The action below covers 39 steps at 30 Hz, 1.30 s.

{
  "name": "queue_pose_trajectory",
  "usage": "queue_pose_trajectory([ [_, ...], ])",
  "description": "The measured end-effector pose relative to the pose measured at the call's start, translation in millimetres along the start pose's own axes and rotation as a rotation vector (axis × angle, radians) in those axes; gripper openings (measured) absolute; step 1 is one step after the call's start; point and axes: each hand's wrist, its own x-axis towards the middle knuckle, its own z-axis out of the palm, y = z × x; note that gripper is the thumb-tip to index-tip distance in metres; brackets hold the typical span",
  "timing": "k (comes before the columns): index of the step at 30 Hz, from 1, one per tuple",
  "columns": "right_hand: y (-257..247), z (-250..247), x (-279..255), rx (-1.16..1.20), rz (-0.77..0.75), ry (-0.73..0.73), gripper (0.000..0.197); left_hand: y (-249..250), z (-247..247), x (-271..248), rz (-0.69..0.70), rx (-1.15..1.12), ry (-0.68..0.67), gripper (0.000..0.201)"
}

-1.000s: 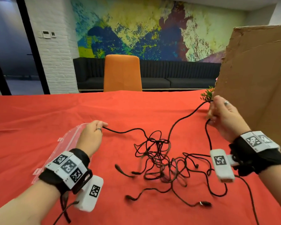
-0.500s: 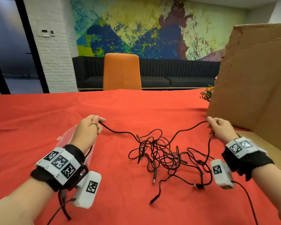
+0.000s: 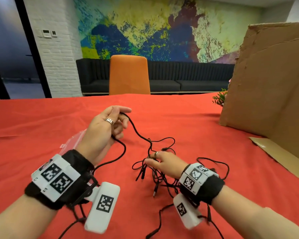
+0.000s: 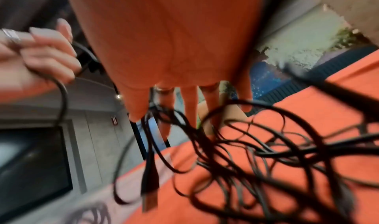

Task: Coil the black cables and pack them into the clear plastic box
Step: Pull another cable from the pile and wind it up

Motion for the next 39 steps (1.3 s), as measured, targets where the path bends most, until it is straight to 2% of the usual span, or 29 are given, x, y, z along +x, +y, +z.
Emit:
queue_pose_trajectory([
  [3,7.9,3.6,-8.5,0.011,0.009,-0.102,0.026,4.6,-17.1,3.9,0.006,-0.062,0.112,0.030],
  [5,19.2,-4.3,-13.7,0.005,0.012,-0.066,0.020,1.6,-36.7,10.0,0.017,0.082,0.202,0.031],
  [6,25.9,-9.4,-14.7,-0.001,0.011,-0.030,0.019,-0.8,-45.6,12.4,0.020,0.284,0.207,0.031],
  [8,33.5,-18.8,-17.0,-0.029,-0.016,0.016,0.027,-7.9,-57.1,12.5,-0.011,0.977,0.138,0.027],
  [9,34.4,-20.9,-17.3,-0.042,-0.046,0.025,0.027,-10.9,-55.5,9.9,0.015,1.362,0.121,0.021],
  [10,32.5,-22.2,-18.1,-0.053,-0.075,0.027,0.025,-14.2,-48.8,6.0,0.136,1.625,0.105,0.021],
  [11,29.2,-22.7,-18.1,-0.070,-0.102,0.024,0.023,-16.5,-35.6,1.5,0.252,1.736,0.035,0.031],
  [12,24.6,-23.4,-16.8,-0.096,-0.132,0.028,0.023,-19.6,-19.5,-1.5,0.322,1.752,-0.078,0.041],
  [13,20.3,-24.0,-14.8,-0.118,-0.180,0.042,0.026,-21.7,-1.2,-5.1,0.320,1.726,-0.239,0.049],
  [15,13.7,-26.3,-12.3,-0.127,-0.255,0.060,0.024,-32.2,29.4,-7.9,0.129,1.619,-0.551,0.054],
  [16,11.9,-28.6,-12.8,-0.129,-0.287,0.062,0.035,-37.6,40.8,-7.0,-0.008,1.528,-0.651,0.053],
  [17,13.7,-29.6,-12.5,-0.157,-0.319,0.053,0.048,-42.2,47.7,-5.6,-0.125,1.420,-0.688,0.050],
  [18,15.3,-31.2,-14.2,-0.179,-0.321,0.052,0.049,-46.6,50.8,-4.2,-0.194,1.334,-0.673,0.046],
  [20,21.9,-33.7,-17.3,-0.213,-0.291,0.094,0.036,-51.6,52.0,-2.1,-0.196,1.303,-0.613,0.040],
  [22,27.6,-35.5,-19.2,-0.235,-0.238,0.131,0.028,-54.4,49.7,-0.4,-0.094,1.311,-0.517,0.031],
  [25,37.1,-37.3,-19.8,-0.223,-0.154,0.100,0.023,-49.0,40.4,5.0,0.044,1.169,-0.354,0.018],
  [28,47.2,-39.8,-23.6,-0.174,-0.115,0.103,0.024,-40.0,19.1,17.7,0.082,1.030,-0.205,0.026],
  [31,62.2,-41.3,-28.6,-0.197,-0.014,0.117,0.032,-25.2,-4.3,29.8,0.129,0.763,0.023,0.032],
  [33,71.6,-42.9,-30.7,-0.186,0.050,0.130,0.029,-14.1,-17.6,35.7,0.114,0.630,0.147,0.031],
  [36,81.2,-46.5,-33.9,-0.163,0.067,0.172,0.022,1.2,-39.8,43.1,0.094,0.462,0.316,0.031],
  [39,93.9,-49.2,-38.2,-0.238,0.100,0.198,0.025,19.7,-59.7,42.5,0.115,0.243,0.478,0.033],
])
